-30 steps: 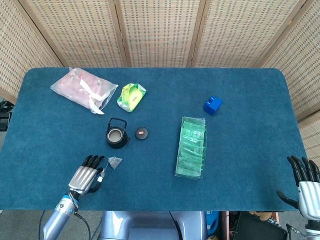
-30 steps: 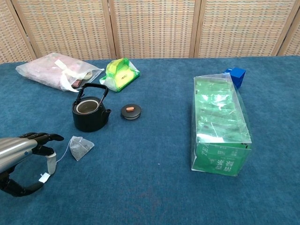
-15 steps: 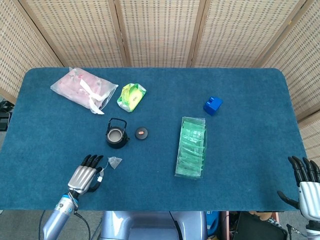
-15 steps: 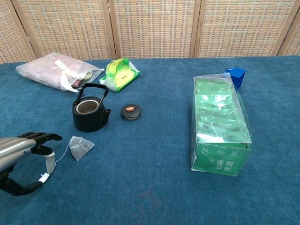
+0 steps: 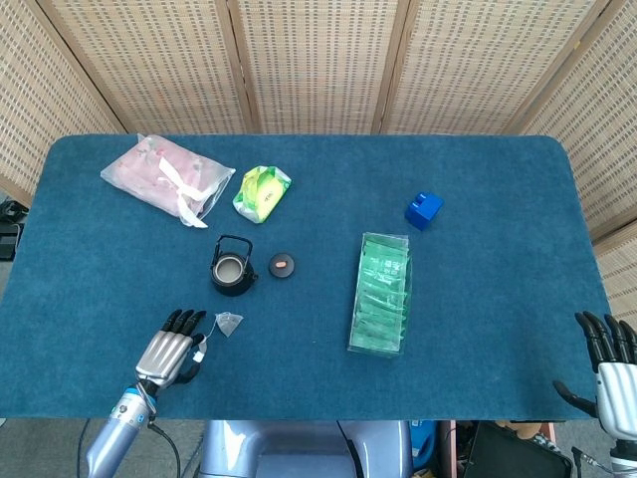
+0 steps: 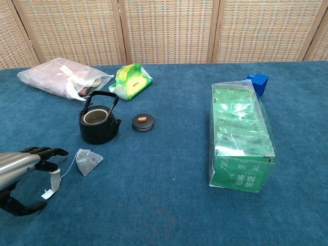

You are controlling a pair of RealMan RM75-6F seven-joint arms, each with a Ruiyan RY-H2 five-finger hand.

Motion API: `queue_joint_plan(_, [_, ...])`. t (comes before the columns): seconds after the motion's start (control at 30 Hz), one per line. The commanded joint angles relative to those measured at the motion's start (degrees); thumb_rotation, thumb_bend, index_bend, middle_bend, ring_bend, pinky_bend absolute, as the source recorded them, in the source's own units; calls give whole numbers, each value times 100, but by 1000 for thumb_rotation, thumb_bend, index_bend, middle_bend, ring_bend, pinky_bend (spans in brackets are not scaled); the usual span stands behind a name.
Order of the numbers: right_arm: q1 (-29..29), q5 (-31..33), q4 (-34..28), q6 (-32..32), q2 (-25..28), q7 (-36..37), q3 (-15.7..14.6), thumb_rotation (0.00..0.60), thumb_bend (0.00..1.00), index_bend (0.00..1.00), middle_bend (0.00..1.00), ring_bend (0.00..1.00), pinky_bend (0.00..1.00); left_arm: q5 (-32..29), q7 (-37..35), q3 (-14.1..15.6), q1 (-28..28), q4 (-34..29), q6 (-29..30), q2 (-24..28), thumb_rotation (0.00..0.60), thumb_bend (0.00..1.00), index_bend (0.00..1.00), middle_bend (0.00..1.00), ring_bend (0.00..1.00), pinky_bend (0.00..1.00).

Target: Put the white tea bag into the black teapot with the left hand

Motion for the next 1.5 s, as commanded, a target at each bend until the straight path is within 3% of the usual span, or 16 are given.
queue_joint_plan(0.03, [-8, 3, 6, 4, -1, 4, -2, 600, 122, 115, 182, 34, 100, 1, -5, -4, -3, 9, 14, -15, 600, 378, 476, 76, 0, 0])
queue_joint_plan(0.8, [-24, 37, 9, -25, 1, 7, 11, 600, 123, 115, 182, 34, 100, -119, -11, -8, -69, 33, -26, -70, 600, 379, 547, 76, 0, 0])
queue_joint_plan(1.5, [-39, 42, -9, -20, 8, -1, 17, 600, 123, 115, 182, 34, 100, -126, -168, -73, -116, 57, 1, -85, 600, 396, 551, 98, 0, 0])
